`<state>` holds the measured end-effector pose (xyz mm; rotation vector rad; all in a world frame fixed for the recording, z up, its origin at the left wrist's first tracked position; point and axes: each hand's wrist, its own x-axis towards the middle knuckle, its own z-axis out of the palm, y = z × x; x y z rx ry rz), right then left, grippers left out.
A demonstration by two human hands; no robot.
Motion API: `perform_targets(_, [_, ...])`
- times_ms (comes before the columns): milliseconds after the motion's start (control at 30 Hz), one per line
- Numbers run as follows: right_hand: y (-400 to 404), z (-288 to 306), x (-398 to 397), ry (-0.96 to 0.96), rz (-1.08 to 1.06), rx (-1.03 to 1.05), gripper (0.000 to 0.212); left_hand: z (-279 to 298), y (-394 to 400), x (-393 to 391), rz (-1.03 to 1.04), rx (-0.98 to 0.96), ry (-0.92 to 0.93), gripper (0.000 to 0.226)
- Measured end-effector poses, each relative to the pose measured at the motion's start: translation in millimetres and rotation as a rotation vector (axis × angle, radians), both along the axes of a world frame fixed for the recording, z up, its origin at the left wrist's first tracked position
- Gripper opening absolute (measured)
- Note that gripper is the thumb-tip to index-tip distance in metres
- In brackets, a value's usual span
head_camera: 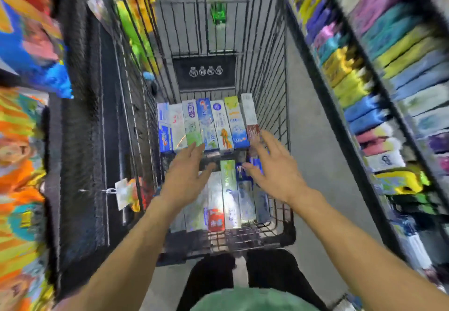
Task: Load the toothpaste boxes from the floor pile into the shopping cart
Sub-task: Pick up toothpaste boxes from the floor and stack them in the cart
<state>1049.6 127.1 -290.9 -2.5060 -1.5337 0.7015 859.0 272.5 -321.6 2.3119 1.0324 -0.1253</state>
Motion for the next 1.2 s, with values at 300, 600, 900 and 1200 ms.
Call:
perform_targets(300, [-127.2,140.7,90.7,-0.174,-0.253,0.126,0.099,155.2,-69.1,152.6,-0.620,0.433,-0.114,0.078])
perform_targets(600, [-384.5,186.2,181.6,-0.307,-0.692,0.133,0.092,222.8,-271.8,348.6,-1.012,0.541,-0.342,0.081])
perform_targets(900, [-614.0,170.2,150.4,-0.327,-1.254,0.024,0.095,189.8,-494.5,458.4,-1.500,0.473,-0.405,0.073])
perform_targets(1200, [-671.3,123.5,92.4,-0.252,-1.835,-0.061,0.114,148.9,-657.8,513.1,-2.077,0.437,-0.424,0.073])
